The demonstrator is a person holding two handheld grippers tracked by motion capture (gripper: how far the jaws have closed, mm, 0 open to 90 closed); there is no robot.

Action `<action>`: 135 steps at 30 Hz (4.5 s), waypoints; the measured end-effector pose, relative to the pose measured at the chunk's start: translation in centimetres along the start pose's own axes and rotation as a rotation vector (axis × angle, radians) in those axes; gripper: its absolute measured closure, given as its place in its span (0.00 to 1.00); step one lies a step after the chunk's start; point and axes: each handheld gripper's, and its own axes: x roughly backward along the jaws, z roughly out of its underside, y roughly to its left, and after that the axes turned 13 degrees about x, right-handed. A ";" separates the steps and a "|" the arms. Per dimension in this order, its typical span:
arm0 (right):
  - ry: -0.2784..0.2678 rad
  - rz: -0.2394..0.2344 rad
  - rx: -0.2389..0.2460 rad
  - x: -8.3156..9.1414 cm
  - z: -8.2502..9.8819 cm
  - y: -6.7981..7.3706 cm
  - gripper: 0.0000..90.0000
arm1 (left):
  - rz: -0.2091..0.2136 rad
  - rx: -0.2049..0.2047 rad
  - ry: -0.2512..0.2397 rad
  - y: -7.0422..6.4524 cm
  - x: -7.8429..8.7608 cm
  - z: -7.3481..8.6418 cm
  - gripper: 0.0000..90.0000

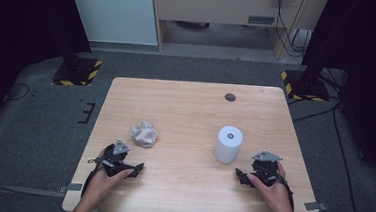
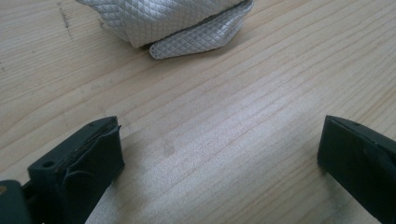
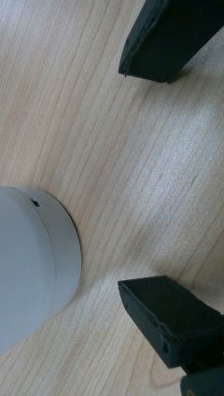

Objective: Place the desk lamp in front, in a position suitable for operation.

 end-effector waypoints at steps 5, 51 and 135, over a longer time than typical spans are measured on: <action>-0.021 -0.013 0.018 0.5 -0.2 0.3 0.04 | 0.006 -0.004 0.001 0.1 -0.1 -0.1 0.00; -0.227 -0.106 0.041 1.9 -8.7 0.8 0.04 | -0.004 0.000 0.003 0.1 -0.9 -0.9 0.00; -0.207 -0.286 0.336 3.0 -6.4 10.1 0.05 | 0.015 -0.003 -0.015 0.1 0.4 -1.2 0.04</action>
